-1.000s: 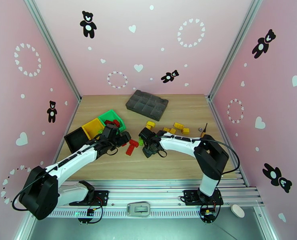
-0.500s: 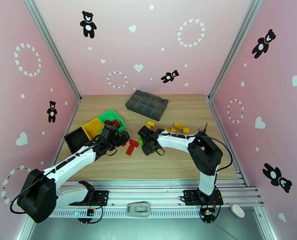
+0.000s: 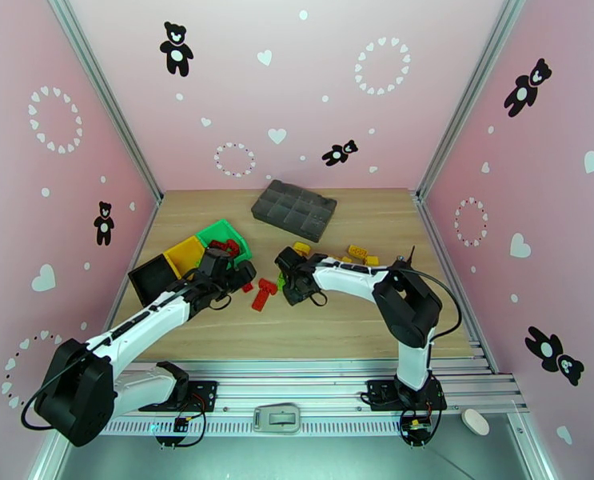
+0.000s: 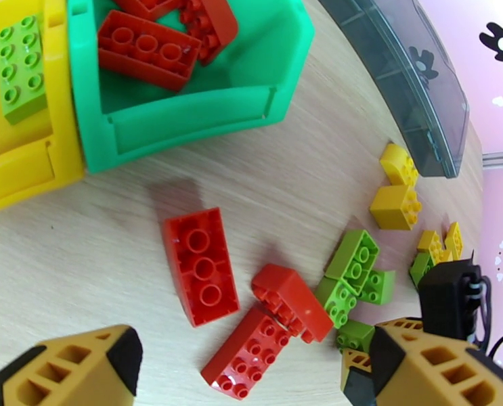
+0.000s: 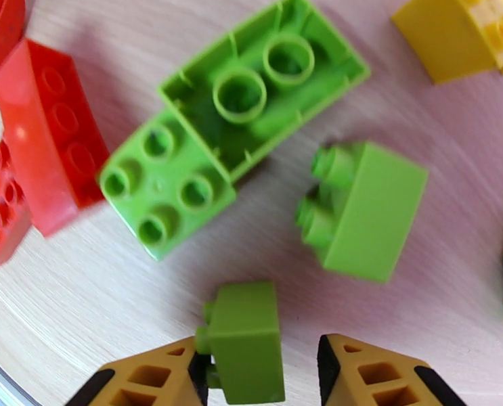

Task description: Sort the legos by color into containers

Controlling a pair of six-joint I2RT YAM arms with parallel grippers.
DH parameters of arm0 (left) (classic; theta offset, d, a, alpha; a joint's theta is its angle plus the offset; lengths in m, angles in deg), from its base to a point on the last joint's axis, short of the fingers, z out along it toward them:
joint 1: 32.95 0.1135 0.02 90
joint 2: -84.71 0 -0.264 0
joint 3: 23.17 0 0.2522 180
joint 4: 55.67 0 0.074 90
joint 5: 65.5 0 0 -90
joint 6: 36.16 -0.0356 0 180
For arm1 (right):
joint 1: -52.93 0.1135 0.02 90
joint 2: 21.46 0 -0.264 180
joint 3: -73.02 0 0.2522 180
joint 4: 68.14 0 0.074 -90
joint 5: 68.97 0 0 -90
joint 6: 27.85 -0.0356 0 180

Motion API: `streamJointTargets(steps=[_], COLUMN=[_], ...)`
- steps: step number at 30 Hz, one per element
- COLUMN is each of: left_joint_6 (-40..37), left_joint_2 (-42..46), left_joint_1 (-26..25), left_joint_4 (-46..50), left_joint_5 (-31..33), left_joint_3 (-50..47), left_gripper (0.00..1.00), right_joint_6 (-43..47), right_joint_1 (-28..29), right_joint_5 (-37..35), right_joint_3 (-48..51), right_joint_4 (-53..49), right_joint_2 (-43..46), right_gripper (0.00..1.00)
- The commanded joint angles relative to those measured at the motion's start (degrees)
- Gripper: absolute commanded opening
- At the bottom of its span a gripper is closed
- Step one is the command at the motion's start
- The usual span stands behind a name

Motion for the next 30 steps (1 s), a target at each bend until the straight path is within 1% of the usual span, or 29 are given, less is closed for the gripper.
streamJointTargets(steps=[1, 2, 7, 12, 14, 17, 21, 27, 30], left_joint_6=[-0.7, -0.7, -1.1, -2.3, -2.8, -3.6, -5.1, -6.8, -7.1], left_joint_2=[1.8, 2.0, 2.7, 3.7, 4.0, 4.3, 4.9, 5.3, 5.6], left_joint_1=[0.9, 1.1, 2.4, 4.7, 6.5, 9.4, 14.4, 23.7, 27.7], left_joint_4=[1.1, 1.1, 1.6, 2.8, 2.9, 3.2, 4.4, 5.2, 5.8], left_joint_5=[-1.2, -1.3, -2.2, -3.5, -4.9, -7.0, -9.3, -14.2, -15.5], left_joint_3=[-1.3, -1.4, -1.6, -1.1, -0.8, -0.2, 1.2, 4.3, 6.0], left_gripper=[0.94, 0.95, 0.95, 0.98, 0.98, 0.98, 0.99, 0.98, 0.99], right_joint_6=[0.6, 0.6, 0.1, -0.5, -0.9, -1.7, -3.8, -7.9, -10.0], right_joint_1=[-0.2, -0.3, -0.4, -0.4, -0.3, -0.1, 1.0, 2.7, 3.4], right_joint_5=[0.2, 0.1, -0.1, 0.2, 1.3, 4.3, 10.7, 20.5, 23.3], right_joint_3=[-1.7, -1.9, -2.2, -2.0, -2.0, -2.5, -4.8, -13.0, -18.1], right_joint_4=[-0.5, -0.6, -1.0, -1.7, -1.7, -0.8, 2.4, 8.5, 11.0], right_joint_2=[-2.0, -2.1, -1.4, 2.1, 3.7, 5.2, 5.6, 0.0, -3.9], right_gripper=[0.48, 0.47, 0.36, 0.26, 0.25, 0.25, 0.25, 0.23, 0.22])
